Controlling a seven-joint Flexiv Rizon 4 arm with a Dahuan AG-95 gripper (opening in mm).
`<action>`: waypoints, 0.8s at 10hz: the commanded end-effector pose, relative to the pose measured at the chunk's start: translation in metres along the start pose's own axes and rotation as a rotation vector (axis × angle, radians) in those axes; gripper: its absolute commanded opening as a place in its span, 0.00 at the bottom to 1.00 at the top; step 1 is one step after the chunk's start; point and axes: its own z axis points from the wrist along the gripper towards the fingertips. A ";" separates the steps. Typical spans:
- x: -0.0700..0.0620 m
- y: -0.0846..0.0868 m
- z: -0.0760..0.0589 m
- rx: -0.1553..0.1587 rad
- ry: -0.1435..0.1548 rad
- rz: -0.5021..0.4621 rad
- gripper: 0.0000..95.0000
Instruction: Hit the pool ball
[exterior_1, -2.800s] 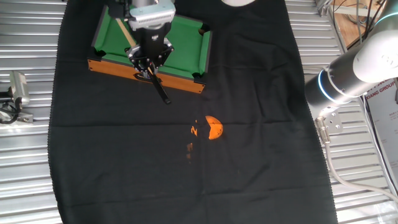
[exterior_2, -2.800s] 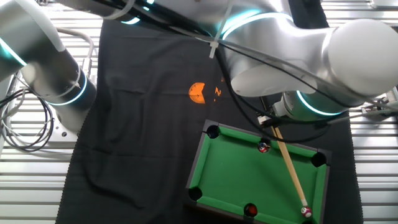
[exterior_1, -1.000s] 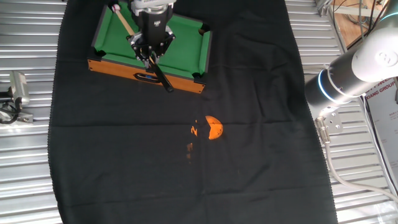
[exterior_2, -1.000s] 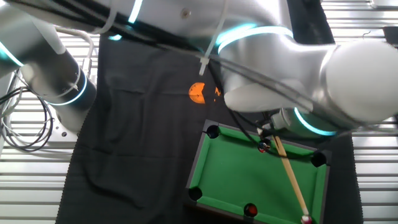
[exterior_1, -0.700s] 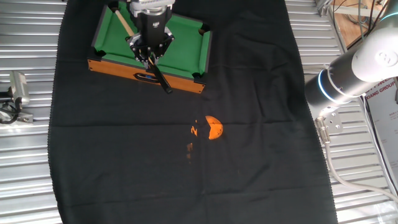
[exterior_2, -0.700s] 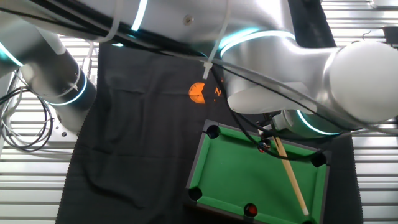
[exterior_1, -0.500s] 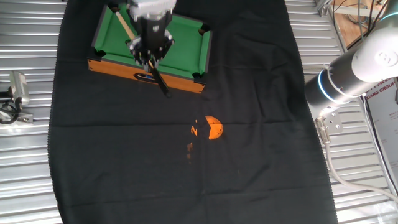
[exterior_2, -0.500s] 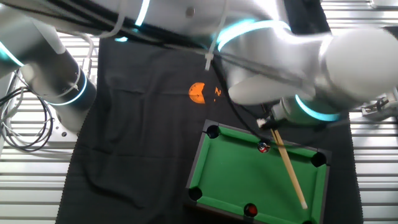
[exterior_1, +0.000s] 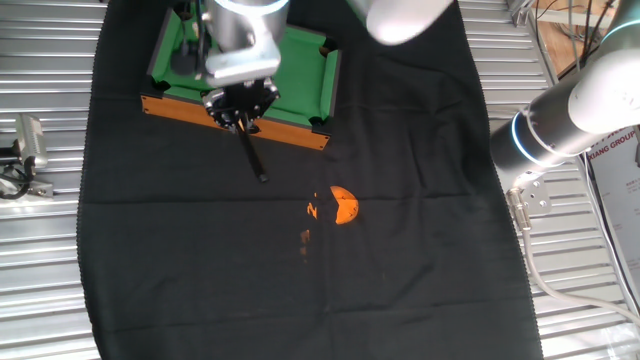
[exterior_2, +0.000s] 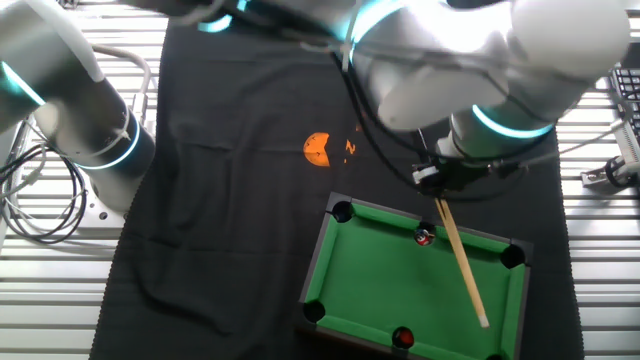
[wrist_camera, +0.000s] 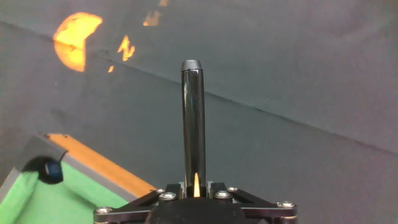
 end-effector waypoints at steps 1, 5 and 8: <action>-0.001 -0.001 0.001 -0.007 0.033 0.050 0.00; -0.001 -0.001 0.001 -0.001 0.025 0.085 0.00; -0.001 -0.001 0.000 0.002 0.013 0.093 0.00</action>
